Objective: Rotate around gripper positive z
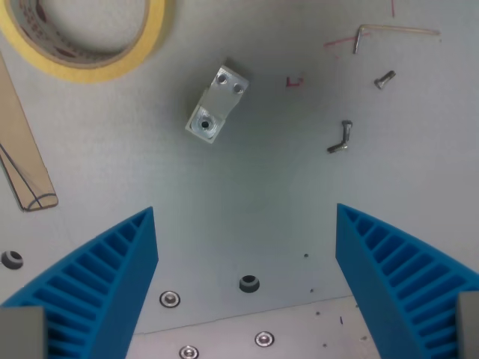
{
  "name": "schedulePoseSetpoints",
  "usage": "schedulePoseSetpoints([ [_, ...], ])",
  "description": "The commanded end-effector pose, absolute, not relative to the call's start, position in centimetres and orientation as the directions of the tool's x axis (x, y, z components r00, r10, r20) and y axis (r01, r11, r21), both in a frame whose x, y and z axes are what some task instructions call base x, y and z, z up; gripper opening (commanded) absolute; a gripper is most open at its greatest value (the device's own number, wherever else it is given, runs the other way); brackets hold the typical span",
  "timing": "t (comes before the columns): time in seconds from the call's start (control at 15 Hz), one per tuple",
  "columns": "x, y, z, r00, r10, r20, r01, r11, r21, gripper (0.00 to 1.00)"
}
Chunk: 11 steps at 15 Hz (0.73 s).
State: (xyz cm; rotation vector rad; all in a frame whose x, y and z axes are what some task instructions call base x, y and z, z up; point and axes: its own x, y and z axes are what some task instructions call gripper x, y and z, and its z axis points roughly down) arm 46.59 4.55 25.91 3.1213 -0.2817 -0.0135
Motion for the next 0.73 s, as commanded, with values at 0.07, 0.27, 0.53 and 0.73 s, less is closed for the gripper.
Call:
schedulePoseSetpoints([
  [0.07, 46.61, 4.54, 26.07, 0.94, -0.34, -0.003, -0.34, -0.94, 0.008, 1.0],
  [0.27, 46.61, 4.54, 26.07, 0.926, -0.378, -0.003, -0.377, -0.926, 0.008, 1.0],
  [0.53, 46.61, 4.54, 26.07, 0.905, -0.426, -0.002, -0.426, -0.905, 0.008, 1.0],
  [0.73, 46.61, 4.54, 26.07, 0.887, -0.462, -0.002, -0.462, -0.887, 0.008, 1.0],
])
